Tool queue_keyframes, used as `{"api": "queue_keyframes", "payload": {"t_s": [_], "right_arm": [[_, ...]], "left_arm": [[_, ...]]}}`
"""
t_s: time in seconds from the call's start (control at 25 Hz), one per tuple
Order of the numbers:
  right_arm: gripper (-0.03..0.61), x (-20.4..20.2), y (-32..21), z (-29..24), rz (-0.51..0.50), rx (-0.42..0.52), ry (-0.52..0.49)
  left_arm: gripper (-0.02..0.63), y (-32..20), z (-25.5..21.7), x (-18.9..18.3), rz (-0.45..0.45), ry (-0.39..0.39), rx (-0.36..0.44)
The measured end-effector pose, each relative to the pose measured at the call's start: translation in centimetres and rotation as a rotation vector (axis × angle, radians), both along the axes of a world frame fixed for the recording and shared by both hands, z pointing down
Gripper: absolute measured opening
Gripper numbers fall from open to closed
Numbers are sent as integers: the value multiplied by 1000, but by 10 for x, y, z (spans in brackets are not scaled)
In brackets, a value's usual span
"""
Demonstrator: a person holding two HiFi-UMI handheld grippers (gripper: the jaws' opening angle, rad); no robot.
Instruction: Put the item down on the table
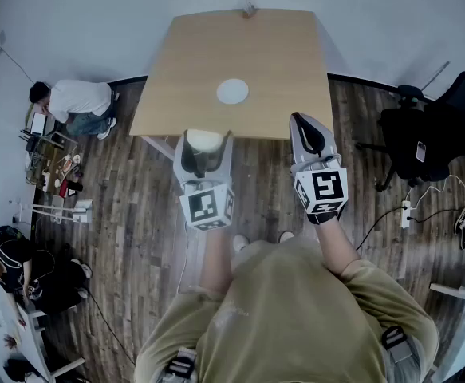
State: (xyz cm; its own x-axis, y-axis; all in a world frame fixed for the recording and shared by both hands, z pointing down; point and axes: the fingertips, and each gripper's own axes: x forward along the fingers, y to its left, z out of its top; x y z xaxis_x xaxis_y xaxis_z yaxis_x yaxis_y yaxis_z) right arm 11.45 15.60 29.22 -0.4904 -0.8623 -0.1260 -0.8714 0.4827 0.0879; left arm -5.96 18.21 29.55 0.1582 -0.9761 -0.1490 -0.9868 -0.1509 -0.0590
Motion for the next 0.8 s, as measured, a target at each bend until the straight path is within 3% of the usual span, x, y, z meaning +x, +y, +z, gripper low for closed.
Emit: {"api": "queue_keyframes", "payload": {"t_s": [0.4,0.52,0.8], "right_arm": [[6,65,-3,37,-56,-68,-108],[6,62,-4,51,-94,-113,-123],[6,45,-26,59,-134,-113,-91]], "left_arm": [[383,3,23,69,-4,-6,-57],[383,4,34,72,-19,-3,-91],[383,-30,50,70,-2,-5,-122]]}}
